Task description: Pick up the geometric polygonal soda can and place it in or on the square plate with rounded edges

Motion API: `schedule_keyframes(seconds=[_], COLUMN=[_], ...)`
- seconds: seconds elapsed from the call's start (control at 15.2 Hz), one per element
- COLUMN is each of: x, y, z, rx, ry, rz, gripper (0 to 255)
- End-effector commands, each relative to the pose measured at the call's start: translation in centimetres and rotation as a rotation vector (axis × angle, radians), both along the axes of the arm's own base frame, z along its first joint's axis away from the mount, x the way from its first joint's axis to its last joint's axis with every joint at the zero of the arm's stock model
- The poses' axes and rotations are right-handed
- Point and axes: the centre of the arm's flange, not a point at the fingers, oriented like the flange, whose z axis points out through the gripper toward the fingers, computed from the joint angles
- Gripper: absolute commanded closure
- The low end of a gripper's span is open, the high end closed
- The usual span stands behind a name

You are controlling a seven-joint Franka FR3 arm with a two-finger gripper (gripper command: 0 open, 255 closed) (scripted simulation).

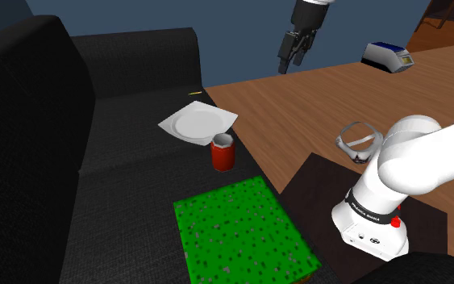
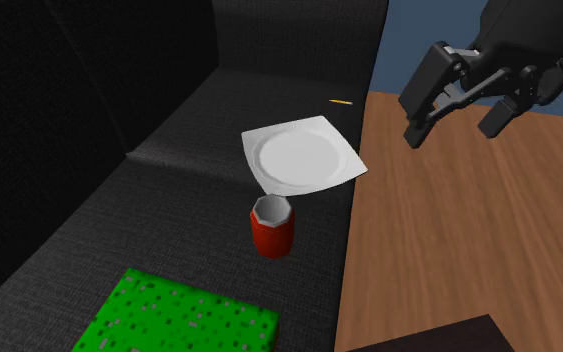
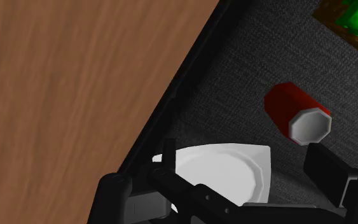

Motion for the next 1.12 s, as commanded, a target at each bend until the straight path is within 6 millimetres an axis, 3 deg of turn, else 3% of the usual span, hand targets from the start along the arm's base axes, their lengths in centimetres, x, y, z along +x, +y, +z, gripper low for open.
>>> schedule_keyframes(seconds=[0.0,1.06], x=[0.0,7.6], y=[0.0,14.7], z=[0.0,-14.3], rx=[0.0,-0.021], ry=[0.0,0.108], rz=[0.0,-0.119], gripper=[0,0])
